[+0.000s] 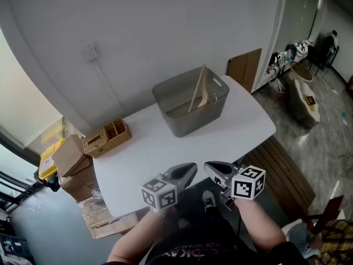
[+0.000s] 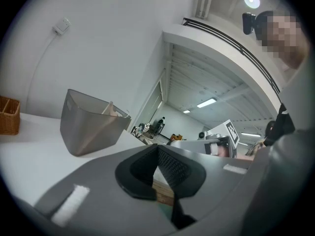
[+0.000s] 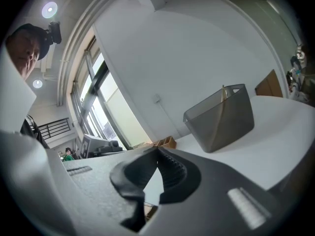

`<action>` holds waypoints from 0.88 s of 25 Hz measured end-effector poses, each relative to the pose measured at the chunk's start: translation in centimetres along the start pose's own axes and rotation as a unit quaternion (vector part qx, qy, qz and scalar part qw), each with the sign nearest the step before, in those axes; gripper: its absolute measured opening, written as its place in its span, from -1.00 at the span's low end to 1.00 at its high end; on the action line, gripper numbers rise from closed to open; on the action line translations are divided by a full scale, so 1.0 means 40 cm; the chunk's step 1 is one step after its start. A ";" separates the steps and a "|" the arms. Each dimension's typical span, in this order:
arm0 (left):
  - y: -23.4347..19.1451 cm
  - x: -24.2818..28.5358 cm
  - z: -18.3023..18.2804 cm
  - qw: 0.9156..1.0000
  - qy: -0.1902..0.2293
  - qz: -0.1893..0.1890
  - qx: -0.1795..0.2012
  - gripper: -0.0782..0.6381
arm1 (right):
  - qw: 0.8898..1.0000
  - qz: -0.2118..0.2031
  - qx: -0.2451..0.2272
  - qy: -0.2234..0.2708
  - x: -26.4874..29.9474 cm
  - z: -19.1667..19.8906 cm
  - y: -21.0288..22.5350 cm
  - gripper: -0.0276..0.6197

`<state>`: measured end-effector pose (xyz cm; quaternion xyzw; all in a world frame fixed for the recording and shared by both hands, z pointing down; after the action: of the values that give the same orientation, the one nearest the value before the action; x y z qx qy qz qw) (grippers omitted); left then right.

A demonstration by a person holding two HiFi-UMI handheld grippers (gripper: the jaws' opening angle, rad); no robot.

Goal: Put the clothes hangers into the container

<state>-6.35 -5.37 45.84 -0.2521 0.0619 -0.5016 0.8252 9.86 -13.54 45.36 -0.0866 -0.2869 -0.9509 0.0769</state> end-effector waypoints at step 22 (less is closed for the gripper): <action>0.018 -0.076 0.080 1.000 -0.006 -0.003 -0.015 -0.78 | 0.999 -0.004 0.022 -0.025 -0.018 0.134 -0.069 -0.91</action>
<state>-6.11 -1.36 47.80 -0.2676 0.0630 -0.5018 0.8201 10.66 -8.19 48.15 -0.1073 -0.3095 -0.9424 0.0676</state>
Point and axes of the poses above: the fingertips, and each gripper's own axes: x forward along the fingers, y to its right, z out of its underside, the point moved 9 cm from there along -x, backward along the fingers, and after that the axes turned 1 degree about -x, right-handed, at the moved point
